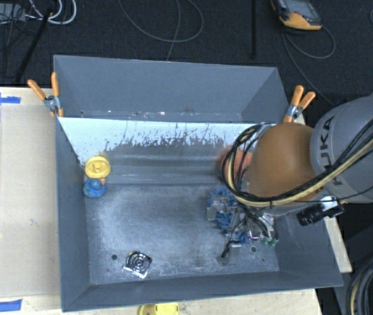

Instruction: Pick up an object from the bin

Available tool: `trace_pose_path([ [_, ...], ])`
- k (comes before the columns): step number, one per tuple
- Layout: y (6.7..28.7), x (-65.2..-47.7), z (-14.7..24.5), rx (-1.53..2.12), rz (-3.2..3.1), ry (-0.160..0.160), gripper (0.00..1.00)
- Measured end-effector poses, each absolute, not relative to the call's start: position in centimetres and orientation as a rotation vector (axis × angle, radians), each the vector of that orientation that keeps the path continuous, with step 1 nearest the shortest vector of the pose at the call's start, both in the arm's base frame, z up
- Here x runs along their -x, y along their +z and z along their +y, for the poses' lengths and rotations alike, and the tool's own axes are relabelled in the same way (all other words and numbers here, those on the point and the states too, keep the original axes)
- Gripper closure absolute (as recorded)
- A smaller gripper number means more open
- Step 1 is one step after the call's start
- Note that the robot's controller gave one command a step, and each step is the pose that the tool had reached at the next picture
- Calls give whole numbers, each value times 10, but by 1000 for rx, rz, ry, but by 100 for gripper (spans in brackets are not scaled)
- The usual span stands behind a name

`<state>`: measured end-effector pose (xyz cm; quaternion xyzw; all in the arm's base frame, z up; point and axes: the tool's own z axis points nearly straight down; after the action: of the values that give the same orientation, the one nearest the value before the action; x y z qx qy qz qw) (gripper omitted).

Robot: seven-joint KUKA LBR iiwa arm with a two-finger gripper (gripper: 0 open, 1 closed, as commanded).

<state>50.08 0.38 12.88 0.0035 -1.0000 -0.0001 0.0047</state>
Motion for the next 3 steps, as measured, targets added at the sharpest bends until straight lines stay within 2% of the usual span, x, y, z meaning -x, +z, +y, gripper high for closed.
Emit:
trace_pose_path([
  [1, 133, -503, 4, -11, -3140, 0, 0],
  [2, 148, -506, -9, -95, -3131, -4, 0],
  [3, 152, -518, -68, -131, -3142, 0, 0],
])
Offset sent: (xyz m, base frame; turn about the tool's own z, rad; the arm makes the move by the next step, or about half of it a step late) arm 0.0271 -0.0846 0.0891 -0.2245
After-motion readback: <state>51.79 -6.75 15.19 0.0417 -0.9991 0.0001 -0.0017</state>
